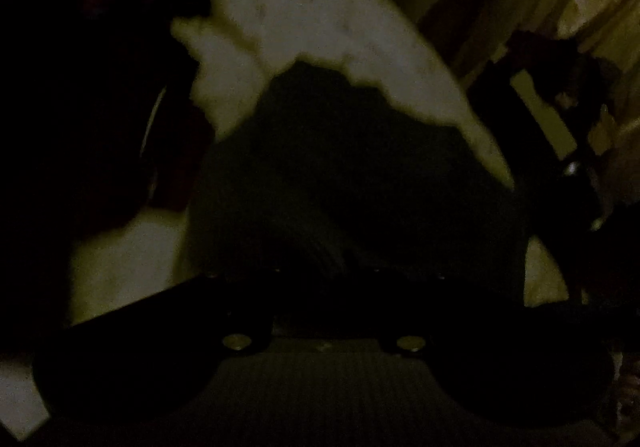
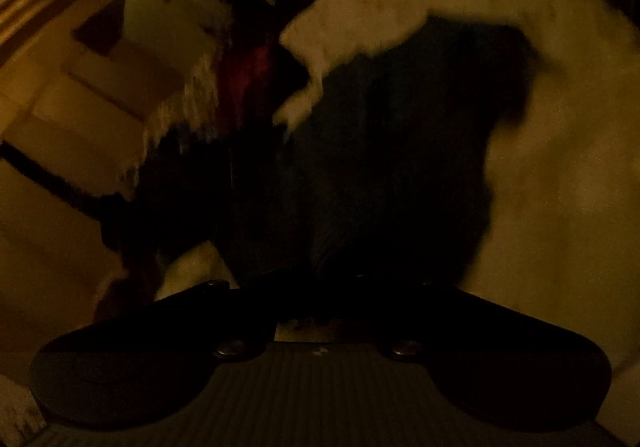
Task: Fold small clothes
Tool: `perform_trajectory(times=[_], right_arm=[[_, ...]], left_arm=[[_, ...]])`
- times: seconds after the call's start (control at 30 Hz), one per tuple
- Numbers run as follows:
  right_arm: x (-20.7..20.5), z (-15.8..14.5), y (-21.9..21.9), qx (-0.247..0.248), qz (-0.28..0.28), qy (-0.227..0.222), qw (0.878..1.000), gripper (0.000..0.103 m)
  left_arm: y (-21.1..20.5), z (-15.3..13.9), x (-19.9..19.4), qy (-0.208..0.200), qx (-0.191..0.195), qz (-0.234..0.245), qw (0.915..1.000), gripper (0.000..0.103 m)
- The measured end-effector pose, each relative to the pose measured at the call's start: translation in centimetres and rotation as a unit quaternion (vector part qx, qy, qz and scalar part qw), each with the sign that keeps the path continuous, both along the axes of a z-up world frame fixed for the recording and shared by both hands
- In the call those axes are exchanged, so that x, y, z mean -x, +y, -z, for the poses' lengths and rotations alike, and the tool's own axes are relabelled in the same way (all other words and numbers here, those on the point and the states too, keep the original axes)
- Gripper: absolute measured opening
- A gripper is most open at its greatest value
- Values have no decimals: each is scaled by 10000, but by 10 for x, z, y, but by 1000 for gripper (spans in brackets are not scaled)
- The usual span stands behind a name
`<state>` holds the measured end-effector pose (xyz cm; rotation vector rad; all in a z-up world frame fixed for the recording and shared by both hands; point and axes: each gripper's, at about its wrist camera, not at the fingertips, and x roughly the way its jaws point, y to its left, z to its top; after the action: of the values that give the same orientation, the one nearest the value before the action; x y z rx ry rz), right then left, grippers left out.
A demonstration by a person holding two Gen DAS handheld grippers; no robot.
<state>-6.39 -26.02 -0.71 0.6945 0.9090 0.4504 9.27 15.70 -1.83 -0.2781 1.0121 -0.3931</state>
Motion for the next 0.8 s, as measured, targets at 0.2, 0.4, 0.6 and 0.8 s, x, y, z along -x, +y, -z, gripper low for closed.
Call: perform_trajectory(times=[0.2,0.4,0.6,0.8], right_arm=[[-101,-8,-43,-603,860,97,9944,15],[-186,22,-78,-417,1587,297,9860,15],[-236,48,-91,-97,1772,294,9837,14],[-270,70,-99,331,1881,190,9814,14]], left_arm=[[-36,-7,-113,-188,160,-533,9983,15],[-57,41,-218,183,175,-1162,9929,14],[-74,65,-273,131,-182,-1326,9909,10],[-110,81,-290,-487,-1457,-1241,9803,17]])
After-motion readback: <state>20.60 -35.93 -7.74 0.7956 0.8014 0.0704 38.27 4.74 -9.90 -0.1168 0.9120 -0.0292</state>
